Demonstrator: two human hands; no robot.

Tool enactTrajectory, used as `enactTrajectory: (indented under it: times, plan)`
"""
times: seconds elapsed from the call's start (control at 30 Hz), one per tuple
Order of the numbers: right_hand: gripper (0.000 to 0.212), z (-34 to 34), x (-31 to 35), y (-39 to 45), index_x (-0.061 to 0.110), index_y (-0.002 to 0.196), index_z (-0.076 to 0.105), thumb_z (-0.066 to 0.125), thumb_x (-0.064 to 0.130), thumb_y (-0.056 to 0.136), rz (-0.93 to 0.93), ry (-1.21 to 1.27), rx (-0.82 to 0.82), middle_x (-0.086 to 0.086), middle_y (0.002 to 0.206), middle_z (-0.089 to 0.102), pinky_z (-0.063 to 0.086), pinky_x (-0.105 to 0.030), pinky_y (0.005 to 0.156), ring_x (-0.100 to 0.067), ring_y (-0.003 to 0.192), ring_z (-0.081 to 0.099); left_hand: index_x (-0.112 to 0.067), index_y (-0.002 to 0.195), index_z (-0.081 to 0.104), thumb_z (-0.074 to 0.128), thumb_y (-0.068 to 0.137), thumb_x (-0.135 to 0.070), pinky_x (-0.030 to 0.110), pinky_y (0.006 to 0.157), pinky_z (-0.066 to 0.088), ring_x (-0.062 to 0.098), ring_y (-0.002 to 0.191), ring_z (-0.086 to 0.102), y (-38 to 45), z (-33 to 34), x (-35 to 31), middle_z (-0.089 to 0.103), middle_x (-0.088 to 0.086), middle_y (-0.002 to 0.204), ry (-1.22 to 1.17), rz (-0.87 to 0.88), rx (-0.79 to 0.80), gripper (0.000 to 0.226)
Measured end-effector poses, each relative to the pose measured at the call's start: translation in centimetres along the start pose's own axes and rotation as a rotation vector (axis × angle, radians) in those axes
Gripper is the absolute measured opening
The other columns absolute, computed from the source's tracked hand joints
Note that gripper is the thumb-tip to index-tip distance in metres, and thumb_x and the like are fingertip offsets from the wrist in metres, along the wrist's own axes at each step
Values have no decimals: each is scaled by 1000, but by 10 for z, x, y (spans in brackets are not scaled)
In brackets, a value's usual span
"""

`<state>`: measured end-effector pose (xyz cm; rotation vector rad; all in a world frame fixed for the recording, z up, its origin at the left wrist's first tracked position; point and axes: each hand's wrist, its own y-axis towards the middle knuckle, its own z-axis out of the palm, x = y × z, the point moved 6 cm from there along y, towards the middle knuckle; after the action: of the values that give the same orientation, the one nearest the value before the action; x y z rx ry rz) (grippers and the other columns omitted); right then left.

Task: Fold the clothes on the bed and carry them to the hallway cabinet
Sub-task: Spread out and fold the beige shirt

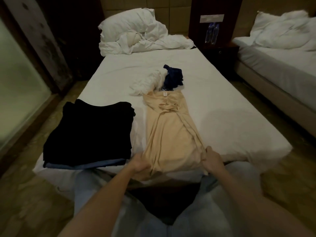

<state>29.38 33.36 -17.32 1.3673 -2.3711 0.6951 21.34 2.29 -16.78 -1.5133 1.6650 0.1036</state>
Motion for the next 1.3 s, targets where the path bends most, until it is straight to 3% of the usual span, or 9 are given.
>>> enactTrajectory:
  times: [0.13, 0.2, 0.33, 0.47, 0.57, 0.67, 1.0, 1.17, 1.3]
  plan:
    - [20, -11, -9, -16, 12, 100, 38, 53, 24, 95, 12, 129, -122, -13, 93, 54, 34, -33, 68, -38, 98, 58, -19, 131, 49, 61, 88, -35, 39, 90, 51, 28, 110, 59, 2, -18, 16, 59, 6, 124, 80, -52, -123, 48]
    - [18, -18, -8, -21, 13, 99, 41, 54, 25, 95, 18, 181, -168, -8, 88, 52, 33, -33, 67, -36, 96, 58, -23, 101, 52, 54, 94, -40, 33, 74, 47, 25, 92, 61, -14, -30, 0, 58, 1, 98, 205, 24, -247, 19]
    - [20, -28, 3, -27, 15, 106, 52, 57, 28, 92, -65, 225, -220, -8, 88, 64, 44, -35, 67, -32, 86, 61, -21, 71, 47, 51, 97, -31, 28, 51, 38, 14, 63, 54, -32, -33, -35, 54, -2, 71, 323, 139, -438, 28]
    - [30, -21, 27, -31, 22, 114, 56, 64, 31, 86, -276, 153, -140, 4, 79, 60, 47, -33, 70, -27, 83, 63, -25, 90, 55, 64, 90, -50, 27, 47, 48, 16, 58, 63, -30, 8, -69, 68, 3, 70, 128, 192, -87, 27]
    - [40, -2, 43, -31, 27, 119, 63, 49, 50, 90, -521, -103, -65, 5, 110, 65, 45, -34, 89, -19, 108, 57, -25, 86, 67, 60, 92, -53, 37, 66, 59, 24, 74, 72, -29, 34, -81, 75, 2, 77, 51, 259, 113, 30]
    - [40, 15, 40, -25, 26, 135, 56, 43, 30, 97, -646, -290, 37, 7, 140, 52, 35, -33, 102, -16, 128, 44, -29, 103, 67, 58, 95, -32, 35, 85, 54, 17, 98, 66, -12, 28, -71, 71, -3, 106, 361, 399, -50, 12]
    - [86, 38, 35, -13, 32, 150, 25, 63, 3, 78, -886, -782, -11, -8, 152, 32, 23, -45, 116, -30, 143, 28, -19, 158, 12, 56, 73, 16, 28, 121, 9, 16, 152, 3, 7, 34, -26, -2, 0, 166, 1137, 680, 91, 102]
    - [82, 50, 49, -7, 35, 142, 24, 68, 10, 77, -695, -763, 11, -10, 145, 33, 34, -48, 102, -33, 134, 31, -26, 120, 70, 94, 39, -9, 22, 87, 53, 16, 111, 67, 18, 40, -28, 65, -1, 130, 1052, 847, -90, 85]
    - [36, 44, 52, 3, 29, 119, 50, 60, 24, 86, -656, -608, 1, -3, 130, 44, 34, -46, 97, -29, 126, 39, -26, 112, 73, 83, 73, -20, 26, 86, 56, 16, 109, 67, 19, 36, -36, 66, -5, 127, 866, 867, -205, 40]
